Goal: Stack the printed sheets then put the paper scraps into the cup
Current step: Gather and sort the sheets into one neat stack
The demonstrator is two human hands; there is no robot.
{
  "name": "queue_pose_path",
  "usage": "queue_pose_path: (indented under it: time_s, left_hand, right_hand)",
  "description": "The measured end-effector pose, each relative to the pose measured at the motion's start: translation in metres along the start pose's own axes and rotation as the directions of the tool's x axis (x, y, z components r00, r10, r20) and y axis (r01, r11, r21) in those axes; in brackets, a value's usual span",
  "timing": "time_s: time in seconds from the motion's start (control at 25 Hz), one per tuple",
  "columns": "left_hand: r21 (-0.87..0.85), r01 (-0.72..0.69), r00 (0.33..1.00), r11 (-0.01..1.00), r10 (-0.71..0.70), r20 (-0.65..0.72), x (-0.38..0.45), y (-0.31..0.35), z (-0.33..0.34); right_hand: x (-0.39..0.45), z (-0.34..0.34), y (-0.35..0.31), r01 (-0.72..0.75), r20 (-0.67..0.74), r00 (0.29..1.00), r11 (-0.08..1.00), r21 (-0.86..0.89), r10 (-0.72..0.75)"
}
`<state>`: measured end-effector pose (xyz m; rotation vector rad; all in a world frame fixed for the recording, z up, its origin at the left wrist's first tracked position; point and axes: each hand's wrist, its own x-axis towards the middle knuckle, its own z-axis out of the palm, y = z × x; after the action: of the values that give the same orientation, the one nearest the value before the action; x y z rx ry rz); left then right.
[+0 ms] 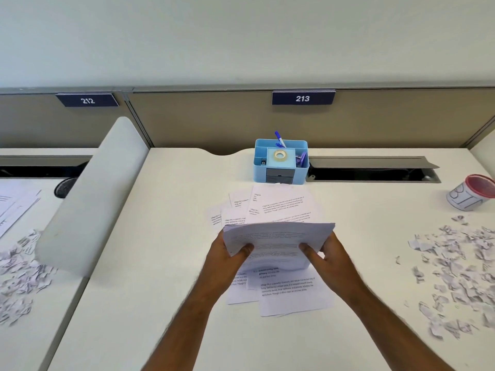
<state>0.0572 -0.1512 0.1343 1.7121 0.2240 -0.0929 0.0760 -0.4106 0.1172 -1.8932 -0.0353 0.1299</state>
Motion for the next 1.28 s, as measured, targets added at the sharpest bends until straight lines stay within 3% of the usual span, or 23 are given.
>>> queue_pose_path:
  time_s: [0.72, 1.28]
  left_hand:
    - [-0.061, -0.041, 0.999, 0.997, 0.04, -0.021, -0.007, -0.001, -0.002]
    - [-0.076, 0.135, 0.991, 0.988, -0.132, 0.033, -0.009, -0.036, 0.015]
  right_hand:
    - [-0.019, 0.009, -0.007, 0.02, -0.097, 0.995, 0.99, 0.139, -0.006]
    - [-0.026, 0.024, 0.03, -0.106, -0.093, 0.988, 0.985, 0.139, 0.12]
